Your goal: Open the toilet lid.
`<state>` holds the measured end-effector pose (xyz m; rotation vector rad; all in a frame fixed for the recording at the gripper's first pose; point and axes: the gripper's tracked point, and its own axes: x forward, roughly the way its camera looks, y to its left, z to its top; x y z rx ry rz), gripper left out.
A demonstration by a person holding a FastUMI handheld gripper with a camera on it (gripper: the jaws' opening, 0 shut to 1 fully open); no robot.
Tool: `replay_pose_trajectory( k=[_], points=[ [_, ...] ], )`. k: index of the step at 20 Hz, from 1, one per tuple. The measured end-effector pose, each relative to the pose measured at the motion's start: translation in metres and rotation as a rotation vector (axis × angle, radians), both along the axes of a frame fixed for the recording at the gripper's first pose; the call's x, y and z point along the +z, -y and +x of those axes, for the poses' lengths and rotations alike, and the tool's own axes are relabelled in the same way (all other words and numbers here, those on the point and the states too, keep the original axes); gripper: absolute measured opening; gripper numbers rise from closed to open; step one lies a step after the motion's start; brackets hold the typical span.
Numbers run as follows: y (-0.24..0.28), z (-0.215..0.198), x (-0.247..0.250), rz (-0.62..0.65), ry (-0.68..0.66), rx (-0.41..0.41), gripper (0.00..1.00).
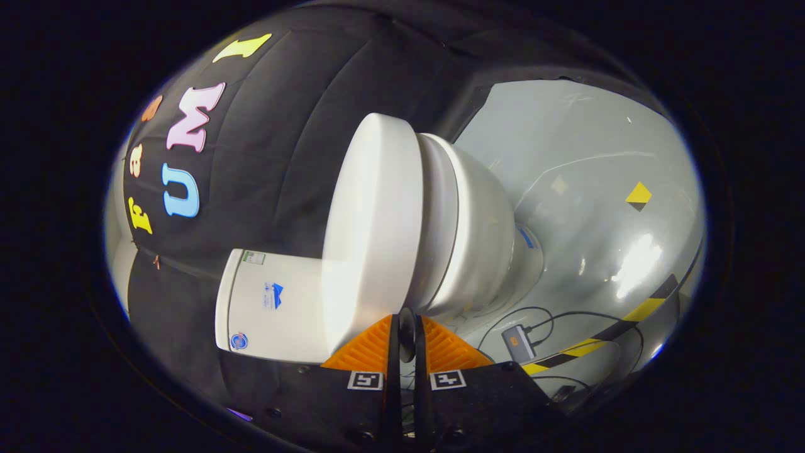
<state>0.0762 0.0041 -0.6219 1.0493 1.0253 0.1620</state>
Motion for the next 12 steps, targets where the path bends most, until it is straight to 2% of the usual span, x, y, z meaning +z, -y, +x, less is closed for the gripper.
replay_pose_trajectory(
  k=[3, 5, 12],
  points=[
    [0.002, 0.003, 0.014, -0.046, -0.038, -0.027, 0.13],
    [-0.002, 0.003, 0.027, -0.092, -0.039, -0.011, 0.13],
    [-0.018, 0.012, 0.100, -0.236, 0.020, 0.000, 0.08]
  ],
)
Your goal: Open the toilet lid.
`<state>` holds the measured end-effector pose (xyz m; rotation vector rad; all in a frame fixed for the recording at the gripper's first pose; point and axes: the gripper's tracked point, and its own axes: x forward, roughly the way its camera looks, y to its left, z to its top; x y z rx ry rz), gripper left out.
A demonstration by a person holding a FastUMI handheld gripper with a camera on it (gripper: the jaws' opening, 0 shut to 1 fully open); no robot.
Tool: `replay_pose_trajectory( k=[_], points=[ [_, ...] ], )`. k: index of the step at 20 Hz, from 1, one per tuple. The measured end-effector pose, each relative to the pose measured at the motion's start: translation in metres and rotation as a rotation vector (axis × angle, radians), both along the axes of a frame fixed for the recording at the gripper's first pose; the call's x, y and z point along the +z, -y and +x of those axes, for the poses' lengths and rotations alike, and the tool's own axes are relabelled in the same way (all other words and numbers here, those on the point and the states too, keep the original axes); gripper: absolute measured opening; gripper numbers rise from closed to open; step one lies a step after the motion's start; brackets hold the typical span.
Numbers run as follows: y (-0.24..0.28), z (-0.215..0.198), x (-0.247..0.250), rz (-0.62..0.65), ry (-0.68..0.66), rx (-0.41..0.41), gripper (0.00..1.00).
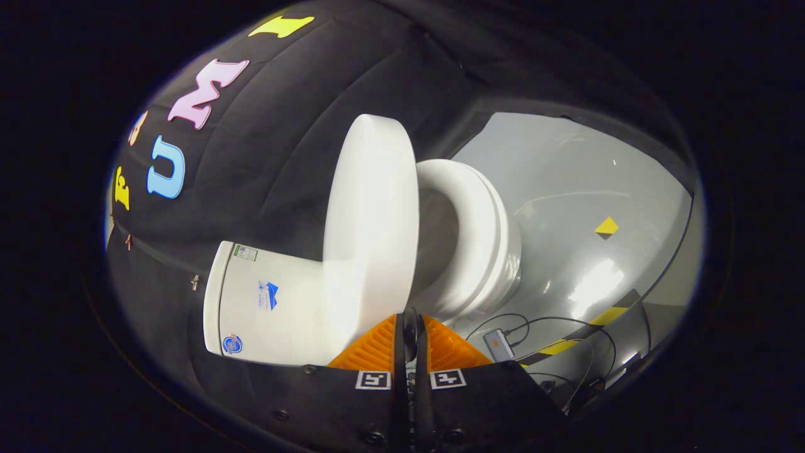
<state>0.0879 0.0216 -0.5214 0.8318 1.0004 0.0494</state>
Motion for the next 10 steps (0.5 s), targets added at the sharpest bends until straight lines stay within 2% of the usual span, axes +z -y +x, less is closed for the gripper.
replay_pose_trajectory(
  k=[7, 10],
  points=[
    [-0.041, 0.002, 0.072, -0.234, 0.044, 0.023, 0.08],
    [-0.059, 0.002, 0.094, -0.310, 0.061, 0.008, 0.08]
  ],
)
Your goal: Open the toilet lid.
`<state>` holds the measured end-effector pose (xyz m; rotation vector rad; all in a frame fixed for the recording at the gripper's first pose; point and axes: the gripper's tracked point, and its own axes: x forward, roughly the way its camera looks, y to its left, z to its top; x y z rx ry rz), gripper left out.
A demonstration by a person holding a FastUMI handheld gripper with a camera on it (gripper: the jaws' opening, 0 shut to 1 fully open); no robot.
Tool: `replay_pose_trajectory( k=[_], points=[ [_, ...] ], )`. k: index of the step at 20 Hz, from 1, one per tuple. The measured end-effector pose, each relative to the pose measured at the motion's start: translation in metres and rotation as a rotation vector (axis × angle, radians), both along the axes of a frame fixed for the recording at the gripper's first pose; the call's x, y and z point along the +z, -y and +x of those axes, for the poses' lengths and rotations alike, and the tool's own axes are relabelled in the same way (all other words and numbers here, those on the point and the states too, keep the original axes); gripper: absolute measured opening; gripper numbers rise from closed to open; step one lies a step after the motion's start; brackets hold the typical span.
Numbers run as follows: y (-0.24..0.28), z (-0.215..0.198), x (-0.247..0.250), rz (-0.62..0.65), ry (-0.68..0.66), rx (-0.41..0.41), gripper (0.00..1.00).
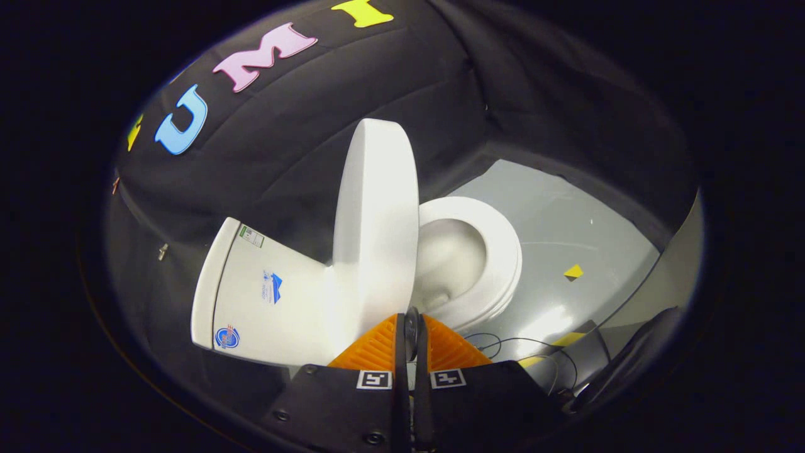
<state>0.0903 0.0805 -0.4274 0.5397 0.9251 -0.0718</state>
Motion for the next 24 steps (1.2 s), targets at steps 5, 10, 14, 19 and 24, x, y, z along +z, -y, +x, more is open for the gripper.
replay_pose_trajectory(
  k=[5, 10, 14, 19, 24],
  points=[
    [-0.037, -0.002, 0.032, -0.077, 0.062, -0.001, 0.08],
    [-0.085, -0.004, 0.064, -0.203, 0.128, 0.039, 0.08],
    [-0.134, -0.007, 0.083, -0.277, 0.196, 0.102, 0.08],
    [-0.187, -0.011, 0.094, -0.341, 0.258, 0.170, 0.10],
    [-0.233, -0.017, 0.093, -0.385, 0.299, 0.236, 0.13]
  ],
)
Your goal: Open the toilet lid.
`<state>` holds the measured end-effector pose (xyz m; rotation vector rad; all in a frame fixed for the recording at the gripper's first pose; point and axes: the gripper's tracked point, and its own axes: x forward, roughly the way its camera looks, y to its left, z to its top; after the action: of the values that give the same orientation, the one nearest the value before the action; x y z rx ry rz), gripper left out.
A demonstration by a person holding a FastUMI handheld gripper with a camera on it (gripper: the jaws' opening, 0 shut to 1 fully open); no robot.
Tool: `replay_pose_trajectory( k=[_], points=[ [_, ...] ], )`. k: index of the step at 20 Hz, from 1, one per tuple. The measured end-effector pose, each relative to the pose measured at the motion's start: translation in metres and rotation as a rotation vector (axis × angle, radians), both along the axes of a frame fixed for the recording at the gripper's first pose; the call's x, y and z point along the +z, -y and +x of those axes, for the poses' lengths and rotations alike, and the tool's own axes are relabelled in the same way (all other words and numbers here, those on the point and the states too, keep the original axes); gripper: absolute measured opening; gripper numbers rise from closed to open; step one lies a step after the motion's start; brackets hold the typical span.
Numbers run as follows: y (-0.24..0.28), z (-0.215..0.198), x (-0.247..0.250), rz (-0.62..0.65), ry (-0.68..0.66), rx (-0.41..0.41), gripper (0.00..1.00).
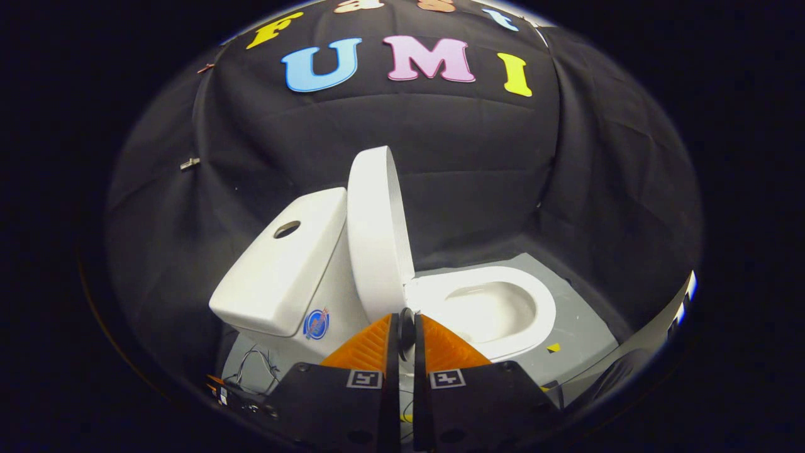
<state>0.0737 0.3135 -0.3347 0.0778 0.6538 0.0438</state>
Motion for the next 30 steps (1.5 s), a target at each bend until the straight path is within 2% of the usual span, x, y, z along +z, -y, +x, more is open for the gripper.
replay_pose_trajectory(
  k=[7, 15, 18, 20, 21, 25, 26, 30],
  points=[
    [-0.041, -0.005, -0.006, -0.078, 0.033, 0.060, 0.13],
    [-0.049, -0.007, -0.008, -0.118, 0.047, 0.079, 0.13],
    [-0.055, -0.005, -0.001, -0.115, 0.104, 0.128, 0.15],
    [-0.058, -0.006, 0.003, -0.112, 0.128, 0.157, 0.24],
    [-0.058, -0.007, 0.006, -0.121, 0.140, 0.167, 0.35],
    [-0.056, -0.012, 0.008, -0.140, 0.144, 0.170, 0.97],
    [-0.052, -0.013, 0.010, -0.140, 0.144, 0.159, 1.00],
    [-0.044, -0.015, 0.030, -0.102, 0.169, 0.161, 0.99]
  ],
)
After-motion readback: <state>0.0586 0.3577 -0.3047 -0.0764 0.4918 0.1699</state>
